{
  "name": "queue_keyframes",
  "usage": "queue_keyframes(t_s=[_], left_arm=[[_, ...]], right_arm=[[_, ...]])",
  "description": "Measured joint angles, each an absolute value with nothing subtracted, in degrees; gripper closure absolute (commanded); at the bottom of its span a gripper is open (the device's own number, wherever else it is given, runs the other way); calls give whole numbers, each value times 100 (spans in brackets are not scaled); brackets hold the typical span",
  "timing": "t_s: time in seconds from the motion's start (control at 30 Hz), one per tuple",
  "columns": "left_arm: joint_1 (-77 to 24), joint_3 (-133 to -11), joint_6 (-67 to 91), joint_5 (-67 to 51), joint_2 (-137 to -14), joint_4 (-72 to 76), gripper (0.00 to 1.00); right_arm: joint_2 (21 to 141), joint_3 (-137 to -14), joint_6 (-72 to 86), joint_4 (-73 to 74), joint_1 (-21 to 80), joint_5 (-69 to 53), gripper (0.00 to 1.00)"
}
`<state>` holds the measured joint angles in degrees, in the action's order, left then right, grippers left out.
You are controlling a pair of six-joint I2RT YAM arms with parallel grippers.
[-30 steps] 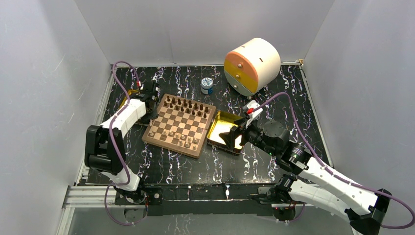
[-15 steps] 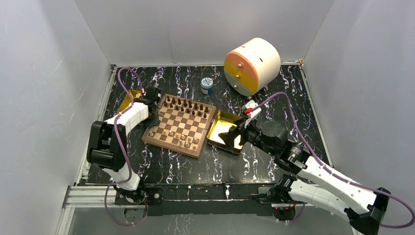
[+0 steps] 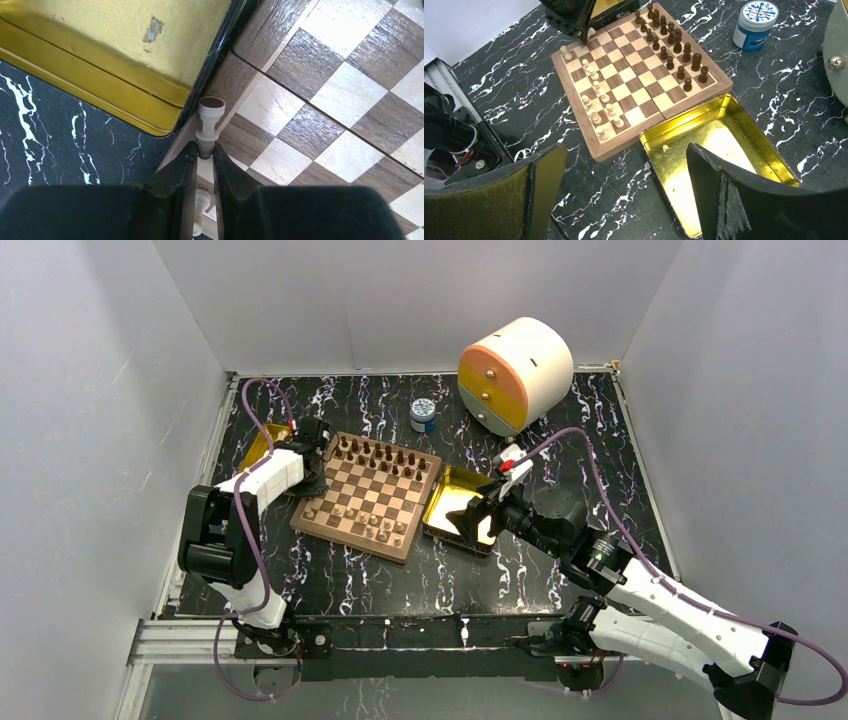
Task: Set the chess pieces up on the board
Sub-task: Pick up the chess piece from the chessboard.
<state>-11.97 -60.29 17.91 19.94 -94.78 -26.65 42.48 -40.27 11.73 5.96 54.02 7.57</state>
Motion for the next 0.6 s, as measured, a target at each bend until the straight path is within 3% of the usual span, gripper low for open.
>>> queue_keyframes(t_s=[0.4, 0.6], left_arm=[[-1177, -6560, 1793, 1422, -9382, -3444, 91], [-1177, -6919, 1756, 814, -9120, -3763, 92]], right_arm=[[4556, -4029, 1205, 443, 5402, 932, 1], [4840, -4038, 985, 261, 5402, 757, 12]])
